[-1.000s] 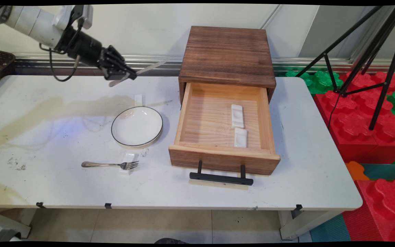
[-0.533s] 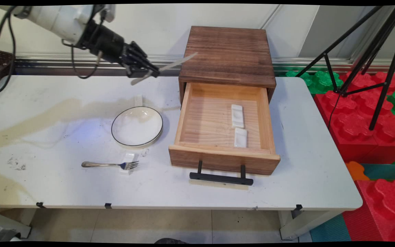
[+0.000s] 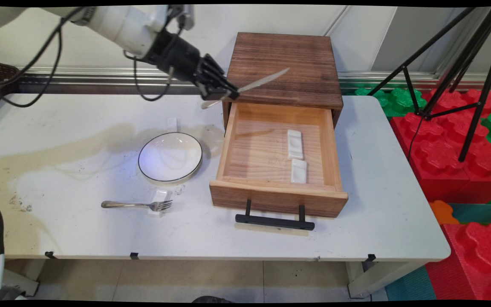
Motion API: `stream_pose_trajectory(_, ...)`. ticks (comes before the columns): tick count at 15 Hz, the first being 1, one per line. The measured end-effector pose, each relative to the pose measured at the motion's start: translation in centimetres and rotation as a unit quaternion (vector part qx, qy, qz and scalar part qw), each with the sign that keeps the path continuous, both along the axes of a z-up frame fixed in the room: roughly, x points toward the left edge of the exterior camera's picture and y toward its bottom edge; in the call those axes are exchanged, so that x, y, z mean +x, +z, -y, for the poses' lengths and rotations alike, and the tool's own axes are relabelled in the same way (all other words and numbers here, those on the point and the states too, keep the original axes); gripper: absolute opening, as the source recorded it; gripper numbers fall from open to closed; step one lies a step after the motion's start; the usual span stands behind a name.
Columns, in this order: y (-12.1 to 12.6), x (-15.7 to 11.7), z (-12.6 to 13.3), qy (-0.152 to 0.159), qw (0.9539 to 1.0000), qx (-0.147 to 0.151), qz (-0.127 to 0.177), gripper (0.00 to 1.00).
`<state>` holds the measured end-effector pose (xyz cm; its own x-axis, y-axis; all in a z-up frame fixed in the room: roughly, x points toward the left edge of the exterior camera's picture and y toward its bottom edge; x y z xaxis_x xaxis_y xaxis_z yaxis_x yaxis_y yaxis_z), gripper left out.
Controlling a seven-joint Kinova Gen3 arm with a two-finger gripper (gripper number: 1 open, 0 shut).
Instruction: Place the picked object into the drawer
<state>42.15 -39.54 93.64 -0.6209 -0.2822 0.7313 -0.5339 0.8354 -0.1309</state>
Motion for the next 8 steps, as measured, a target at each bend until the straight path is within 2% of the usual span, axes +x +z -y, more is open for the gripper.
stream_pose_trajectory(8,-2.4,-7.0,3.2,-0.024,0.9995,0.013,0.013,0.0)
